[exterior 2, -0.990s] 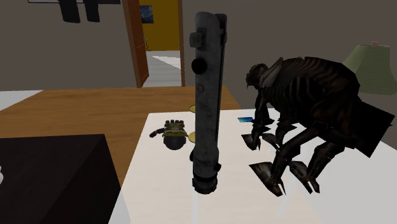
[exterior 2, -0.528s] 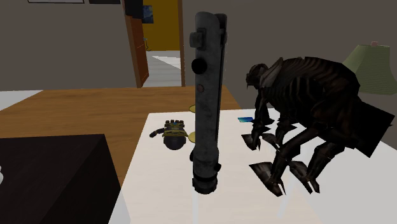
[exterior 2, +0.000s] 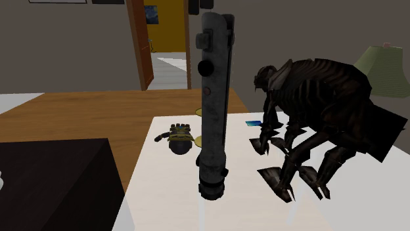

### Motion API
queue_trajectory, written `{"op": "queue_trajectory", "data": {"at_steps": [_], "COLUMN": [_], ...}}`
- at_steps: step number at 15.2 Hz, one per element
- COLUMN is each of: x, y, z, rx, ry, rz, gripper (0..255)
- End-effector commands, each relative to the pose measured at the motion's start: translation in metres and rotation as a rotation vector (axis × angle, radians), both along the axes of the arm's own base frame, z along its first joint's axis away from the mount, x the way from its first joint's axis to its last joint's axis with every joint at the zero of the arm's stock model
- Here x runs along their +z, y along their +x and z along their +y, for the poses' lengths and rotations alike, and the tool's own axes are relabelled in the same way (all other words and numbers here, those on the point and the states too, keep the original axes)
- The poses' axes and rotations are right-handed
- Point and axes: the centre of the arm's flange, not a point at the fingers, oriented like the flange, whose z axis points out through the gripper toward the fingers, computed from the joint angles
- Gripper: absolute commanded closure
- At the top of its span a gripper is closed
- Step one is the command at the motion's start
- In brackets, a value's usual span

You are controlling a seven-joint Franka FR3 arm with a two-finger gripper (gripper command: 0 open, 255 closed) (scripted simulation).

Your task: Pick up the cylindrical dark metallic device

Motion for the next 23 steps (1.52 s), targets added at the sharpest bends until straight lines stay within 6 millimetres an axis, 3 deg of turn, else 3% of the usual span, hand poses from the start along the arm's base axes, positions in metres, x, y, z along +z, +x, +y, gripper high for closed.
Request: {"op": "queue_trajectory", "data": {"at_steps": [1, 2, 9, 12, 13, 23], "x": [0.003, 0.005, -0.032, -0.035, -0.035, -0.030], "y": [0.024, 0.035, 0.035, 0.035, 0.035, 0.035], "z": [0.003, 0.006, 0.006, 0.006, 0.006, 0.006], "rx": [0.017, 0.025, 0.025, 0.025, 0.025, 0.025], "ry": [-0.009, -0.013, -0.013, -0.013, -0.013, -0.013], "rz": [-0.009, -0.012, -0.012, -0.012, -0.012, -0.012], "gripper": [0, 0, 0, 0, 255, 255]}}
